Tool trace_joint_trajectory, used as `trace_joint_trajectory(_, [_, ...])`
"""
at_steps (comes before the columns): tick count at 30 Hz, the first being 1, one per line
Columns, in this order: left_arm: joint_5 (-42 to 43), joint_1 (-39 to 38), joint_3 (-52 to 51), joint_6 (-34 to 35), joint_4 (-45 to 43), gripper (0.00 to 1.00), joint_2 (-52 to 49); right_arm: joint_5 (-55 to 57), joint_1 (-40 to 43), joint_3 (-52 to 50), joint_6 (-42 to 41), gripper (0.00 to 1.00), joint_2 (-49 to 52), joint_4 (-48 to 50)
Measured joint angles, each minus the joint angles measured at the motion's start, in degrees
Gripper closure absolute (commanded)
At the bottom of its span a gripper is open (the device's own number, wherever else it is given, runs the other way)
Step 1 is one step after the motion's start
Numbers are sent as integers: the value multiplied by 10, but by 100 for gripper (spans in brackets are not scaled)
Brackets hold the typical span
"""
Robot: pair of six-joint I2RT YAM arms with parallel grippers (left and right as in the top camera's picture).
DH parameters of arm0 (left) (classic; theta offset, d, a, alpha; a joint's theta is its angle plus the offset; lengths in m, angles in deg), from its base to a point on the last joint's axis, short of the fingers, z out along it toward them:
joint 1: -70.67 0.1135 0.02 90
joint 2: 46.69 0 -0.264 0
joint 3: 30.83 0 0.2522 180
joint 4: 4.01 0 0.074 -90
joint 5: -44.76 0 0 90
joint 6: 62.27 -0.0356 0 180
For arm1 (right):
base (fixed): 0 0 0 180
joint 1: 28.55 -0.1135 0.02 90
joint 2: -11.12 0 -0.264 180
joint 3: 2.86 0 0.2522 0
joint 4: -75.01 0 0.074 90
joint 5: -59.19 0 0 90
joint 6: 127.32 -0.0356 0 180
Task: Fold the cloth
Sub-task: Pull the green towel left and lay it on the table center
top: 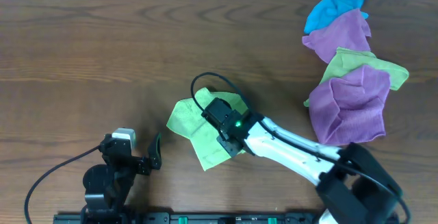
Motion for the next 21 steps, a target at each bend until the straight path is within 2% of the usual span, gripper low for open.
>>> trace_joint_trajectory(10, [0,0,0,0,0,5,0,18,0,0,3,66,28,3])
trace_joint_trajectory(13, [0,0,0,0,0,5,0,12,0,0,5,76,28,3])
trace_joint_trajectory(16, [0,0,0,0,0,5,0,6,0,0,4,96,28,5])
trace_joint_trajectory(17, [0,0,0,0,0,5,0,6,0,0,6,99,28,6])
trace_joint_trajectory(21, [0,0,0,0,0,5,0,4,0,0,6,99,28,9])
